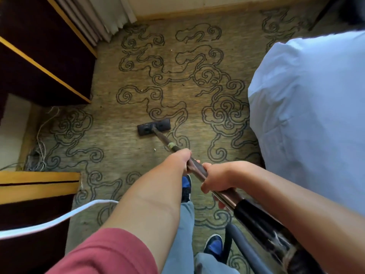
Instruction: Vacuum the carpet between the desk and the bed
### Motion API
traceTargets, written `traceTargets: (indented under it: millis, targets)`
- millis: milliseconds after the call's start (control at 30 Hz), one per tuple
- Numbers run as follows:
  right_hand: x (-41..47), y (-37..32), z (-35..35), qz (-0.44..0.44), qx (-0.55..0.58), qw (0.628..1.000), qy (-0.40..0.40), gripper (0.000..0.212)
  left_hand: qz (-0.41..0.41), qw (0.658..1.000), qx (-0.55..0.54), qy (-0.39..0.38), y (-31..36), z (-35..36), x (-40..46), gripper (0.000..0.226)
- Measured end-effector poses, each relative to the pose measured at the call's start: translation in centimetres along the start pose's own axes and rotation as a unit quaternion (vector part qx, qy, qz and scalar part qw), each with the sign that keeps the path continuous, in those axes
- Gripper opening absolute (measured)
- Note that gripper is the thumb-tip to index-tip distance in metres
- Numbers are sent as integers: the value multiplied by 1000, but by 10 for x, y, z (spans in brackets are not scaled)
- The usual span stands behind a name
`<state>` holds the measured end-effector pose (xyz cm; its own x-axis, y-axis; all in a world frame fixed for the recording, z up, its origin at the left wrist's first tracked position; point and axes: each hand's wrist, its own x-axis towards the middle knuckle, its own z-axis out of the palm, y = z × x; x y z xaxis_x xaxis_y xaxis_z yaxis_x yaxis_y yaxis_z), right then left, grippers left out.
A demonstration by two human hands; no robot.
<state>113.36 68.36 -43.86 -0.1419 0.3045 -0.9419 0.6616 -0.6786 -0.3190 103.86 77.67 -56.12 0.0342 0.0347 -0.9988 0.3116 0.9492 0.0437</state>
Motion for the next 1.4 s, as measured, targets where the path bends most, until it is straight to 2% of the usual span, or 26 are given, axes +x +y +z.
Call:
traceTargets:
  millis: [67, 233, 500, 600, 800, 1033, 1200, 1400]
  targets:
    - [-12, 13, 24, -1, 34, 999, -2, 56, -3, 1000, 26, -3, -30, -2, 5, 33]
    - [-43, 45, 80, 2, 20, 1000, -16, 48, 6, 999, 34, -8, -104, 5, -8, 34]
    - [-74, 95, 149, 22, -5, 999, -22, 67, 14, 1000, 19, -5, -200, 19, -25, 29]
    - [-82, 104, 163, 22, -13, 999, -25, 66, 19, 999, 29, -4, -220, 23, -30, 28]
    - [-87, 111, 196, 21, -10, 1000, -17, 44, 17, 999, 49, 8, -249, 16, -29, 31]
    - [-86, 108, 245, 2, -3, 1000, 22, 46, 34, 998, 40, 45, -281, -7, -12, 29]
    - [-93, 95, 286, 17, 57, 998, 24, 48, 35, 997, 61, 31, -306, -32, -20, 30]
    - [-102, 87, 326, 21, 58, 998, 33, 51, 46, 994, 94, 38, -338, -51, -30, 32]
